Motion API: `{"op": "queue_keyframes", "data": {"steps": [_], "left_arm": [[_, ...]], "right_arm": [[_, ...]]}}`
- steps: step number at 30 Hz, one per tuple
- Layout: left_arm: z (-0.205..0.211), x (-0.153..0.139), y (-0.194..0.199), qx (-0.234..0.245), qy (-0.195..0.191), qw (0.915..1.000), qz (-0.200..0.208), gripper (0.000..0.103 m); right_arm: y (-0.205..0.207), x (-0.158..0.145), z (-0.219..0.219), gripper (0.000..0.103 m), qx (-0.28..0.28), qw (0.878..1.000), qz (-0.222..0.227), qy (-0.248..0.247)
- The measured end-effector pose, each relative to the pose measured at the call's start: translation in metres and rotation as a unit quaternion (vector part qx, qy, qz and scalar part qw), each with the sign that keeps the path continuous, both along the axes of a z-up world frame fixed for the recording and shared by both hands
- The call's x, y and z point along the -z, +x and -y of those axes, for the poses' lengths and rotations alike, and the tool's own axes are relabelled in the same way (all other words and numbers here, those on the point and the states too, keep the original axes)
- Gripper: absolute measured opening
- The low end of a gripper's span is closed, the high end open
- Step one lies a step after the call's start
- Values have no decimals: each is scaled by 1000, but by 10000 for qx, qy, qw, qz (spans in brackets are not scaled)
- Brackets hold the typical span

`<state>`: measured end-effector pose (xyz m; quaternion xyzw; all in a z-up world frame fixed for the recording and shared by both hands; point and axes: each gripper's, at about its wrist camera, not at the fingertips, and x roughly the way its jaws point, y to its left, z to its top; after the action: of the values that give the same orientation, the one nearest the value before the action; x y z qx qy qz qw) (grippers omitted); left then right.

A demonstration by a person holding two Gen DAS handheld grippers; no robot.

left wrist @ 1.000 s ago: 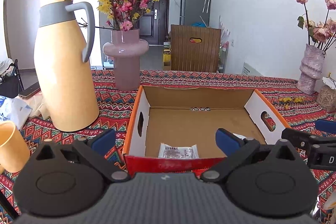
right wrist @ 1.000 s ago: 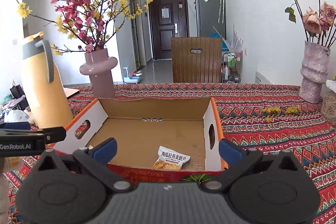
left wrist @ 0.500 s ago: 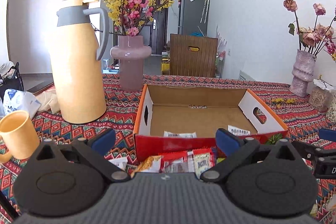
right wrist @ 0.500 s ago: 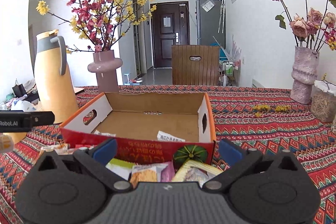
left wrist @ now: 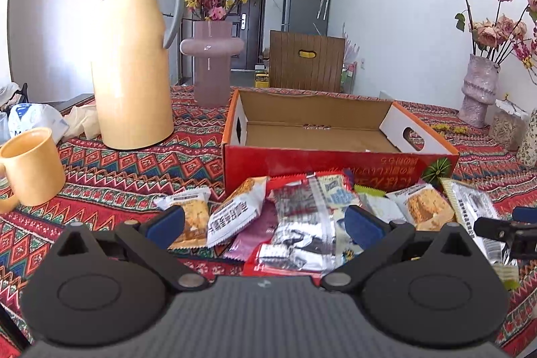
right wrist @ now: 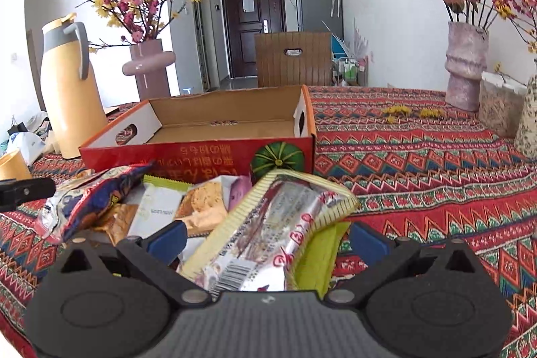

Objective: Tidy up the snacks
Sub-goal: 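Return both tools to the pile and grasp the silver-and-yellow wrapper with the right gripper, then grasp the red-and-silver bag with the left gripper while the right lifts its wrapper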

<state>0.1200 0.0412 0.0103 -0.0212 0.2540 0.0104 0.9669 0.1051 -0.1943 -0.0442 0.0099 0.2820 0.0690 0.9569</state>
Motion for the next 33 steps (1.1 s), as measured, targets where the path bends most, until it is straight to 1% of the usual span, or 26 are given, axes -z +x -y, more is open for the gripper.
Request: {"op": "queue_keyframes", "data": {"steps": [7, 10, 12, 15, 16, 18, 19, 21, 25, 30, 33], "left_arm": [[-2, 1, -2, -35, -50, 10000, -21, 103], [-2, 2, -3, -18, -78, 10000, -40, 103], [-3, 2, -3, -24, -89, 9999, -46, 103], [-5, 3, -3, -39, -123, 9999, -68, 103], [-5, 3, -3, -40, -131, 9999, -76, 103], [-5, 4, -2, -34, -146, 9998, -88, 103], [-5, 4, -2, -27, -151, 9998, -91, 103], [-4, 4, -3, -19, -158, 9998, -94, 103], [-3, 4, -2, -24, -158, 9998, -121, 103], [-1, 3, -1, -3, -152, 9998, -142, 103], [1, 0, 1, 57, -175, 9997, -157, 103]], "right_arm": [[12, 2, -7, 103, 64, 9999, -122, 47], [19, 6, -9, 98, 165, 9996, -241, 48], [22, 9, -10, 85, 227, 9993, -284, 5], [22, 12, -10, 74, 227, 9991, -369, -8], [21, 13, -10, 72, 215, 9991, -376, 1], [19, 13, -10, 63, 204, 9990, -387, -7], [18, 13, -11, 61, 202, 9990, -387, -43], [17, 14, -11, 50, 169, 9990, -410, -96], [13, 14, -10, 43, 126, 9991, -382, -133], [7, 10, -5, 28, 74, 9996, -276, 1], [2, 3, -1, 28, 59, 9999, -119, 88]]}}
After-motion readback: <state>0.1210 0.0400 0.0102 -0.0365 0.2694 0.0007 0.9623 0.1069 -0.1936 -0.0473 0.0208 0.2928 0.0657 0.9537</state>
